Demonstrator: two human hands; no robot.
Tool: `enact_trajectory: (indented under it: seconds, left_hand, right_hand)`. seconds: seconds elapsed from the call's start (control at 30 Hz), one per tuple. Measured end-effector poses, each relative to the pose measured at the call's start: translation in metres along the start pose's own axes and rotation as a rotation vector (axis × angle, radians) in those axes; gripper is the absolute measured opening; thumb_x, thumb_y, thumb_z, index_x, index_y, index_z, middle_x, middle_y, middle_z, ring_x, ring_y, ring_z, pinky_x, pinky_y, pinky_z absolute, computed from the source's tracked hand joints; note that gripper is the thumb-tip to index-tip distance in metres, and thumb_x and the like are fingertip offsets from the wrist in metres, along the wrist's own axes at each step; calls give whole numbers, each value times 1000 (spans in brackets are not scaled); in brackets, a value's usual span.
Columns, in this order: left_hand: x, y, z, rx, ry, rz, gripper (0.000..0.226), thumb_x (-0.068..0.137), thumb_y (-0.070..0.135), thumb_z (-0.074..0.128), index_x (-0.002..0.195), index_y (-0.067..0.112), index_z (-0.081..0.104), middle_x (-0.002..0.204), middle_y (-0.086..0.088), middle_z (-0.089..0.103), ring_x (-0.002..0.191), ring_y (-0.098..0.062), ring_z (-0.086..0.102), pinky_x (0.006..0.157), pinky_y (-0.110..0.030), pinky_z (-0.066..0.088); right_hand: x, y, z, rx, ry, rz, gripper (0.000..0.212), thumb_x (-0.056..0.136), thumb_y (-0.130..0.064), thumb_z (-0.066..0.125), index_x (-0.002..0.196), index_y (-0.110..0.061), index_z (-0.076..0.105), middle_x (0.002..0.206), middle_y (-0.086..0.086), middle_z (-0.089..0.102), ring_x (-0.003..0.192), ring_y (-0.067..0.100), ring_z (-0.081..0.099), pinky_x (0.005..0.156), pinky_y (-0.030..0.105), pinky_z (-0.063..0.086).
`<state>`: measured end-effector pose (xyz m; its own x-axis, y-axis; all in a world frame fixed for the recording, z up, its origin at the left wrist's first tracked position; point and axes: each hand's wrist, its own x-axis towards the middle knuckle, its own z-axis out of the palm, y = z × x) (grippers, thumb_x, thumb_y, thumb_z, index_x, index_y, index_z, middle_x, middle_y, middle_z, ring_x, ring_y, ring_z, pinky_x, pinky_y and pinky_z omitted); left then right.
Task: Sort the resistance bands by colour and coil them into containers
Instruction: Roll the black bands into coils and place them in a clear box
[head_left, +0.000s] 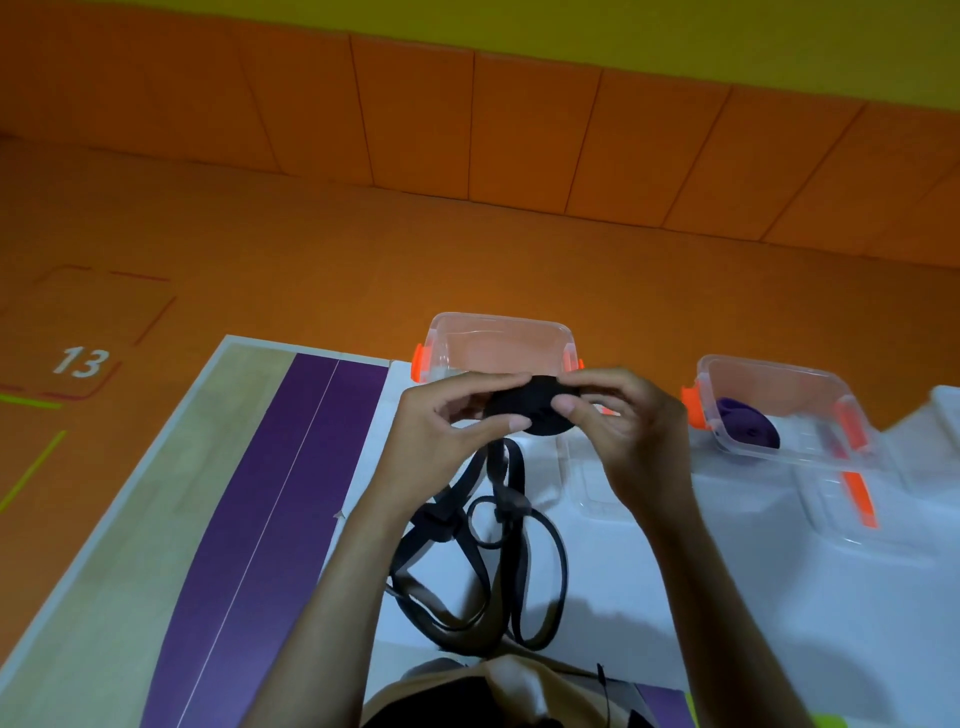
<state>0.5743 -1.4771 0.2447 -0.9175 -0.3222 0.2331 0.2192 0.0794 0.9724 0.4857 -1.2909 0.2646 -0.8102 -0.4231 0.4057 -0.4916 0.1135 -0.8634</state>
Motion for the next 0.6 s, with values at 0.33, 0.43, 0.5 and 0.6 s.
enact_trajectory:
  seconds: [0.33,0.43,0.5,0.6]
  left_hand:
    - [-4,1,14,1,58,13,38,78,20,93,110,38,81,108,8,81,103,-14,77,90,-20,58]
    - [-2,4,10,-2,141,21,31,76,17,95,101,31,83,101,6,82,95,-14,78,84,-22,59]
    - [0,8,11,6,163,46,29,74,18,96,97,31,83,96,6,82,90,-11,77,80,-17,57]
    - [1,7,19,5,122,26,28,76,16,96,98,26,82,93,7,81,83,-4,74,74,-14,54]
  right_hand:
    - [0,3,-6,104,29,-8,26,84,-24,83,97,-42,69,97,-21,76,95,5,76,79,16,58]
    - [-5,12,-5,166,-95,69,14,84,-31,83,90,-40,73,102,-8,77,103,18,74,89,37,61]
    - [-11,20,-1,162,-128,88,13,82,-29,86,82,-27,73,102,-1,76,104,26,73,88,46,60]
    - [-20,25,10,221,-101,113,20,84,-20,88,77,-23,69,96,2,76,99,29,75,83,46,63]
